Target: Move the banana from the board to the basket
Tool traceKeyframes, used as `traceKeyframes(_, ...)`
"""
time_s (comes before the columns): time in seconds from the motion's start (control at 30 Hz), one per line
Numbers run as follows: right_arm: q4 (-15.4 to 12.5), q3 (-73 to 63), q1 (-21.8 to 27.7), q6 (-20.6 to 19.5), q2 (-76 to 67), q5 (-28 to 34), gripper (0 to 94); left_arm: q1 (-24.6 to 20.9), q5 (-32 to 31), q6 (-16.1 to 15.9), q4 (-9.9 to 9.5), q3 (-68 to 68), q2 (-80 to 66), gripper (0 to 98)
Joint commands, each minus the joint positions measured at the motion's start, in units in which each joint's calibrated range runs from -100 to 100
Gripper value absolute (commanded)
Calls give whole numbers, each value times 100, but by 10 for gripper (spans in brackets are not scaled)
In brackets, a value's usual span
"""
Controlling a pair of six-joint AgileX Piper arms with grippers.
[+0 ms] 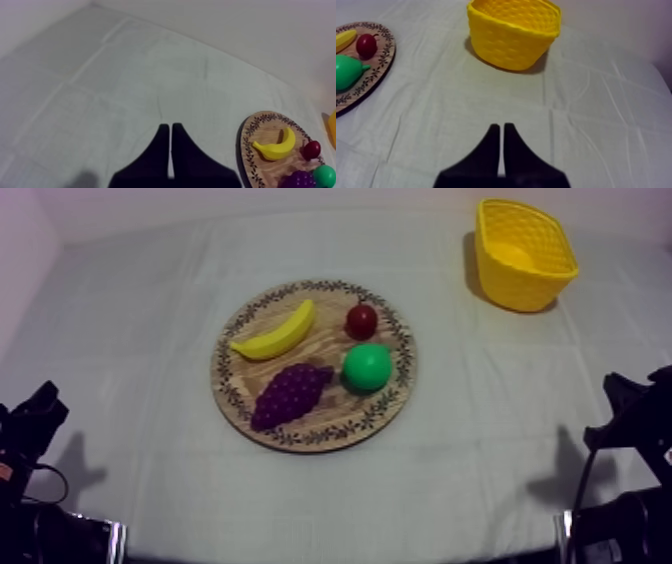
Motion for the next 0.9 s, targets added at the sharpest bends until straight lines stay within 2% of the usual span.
traceKeyframes(0.0, 7, 26, -277, 328, -1, -189, 47, -2, 0, -4, -3, -1, -5, 1)
traceKeyframes(0.57, 33, 26, -310, 357, -1, -58, 45, -2, 0, 1, -3, -1, -5, 1)
traceKeyframes(0.87, 440, -253, -560, -21, 395, -100, 43, -2, 0, 1, -3, -1, -5, 1)
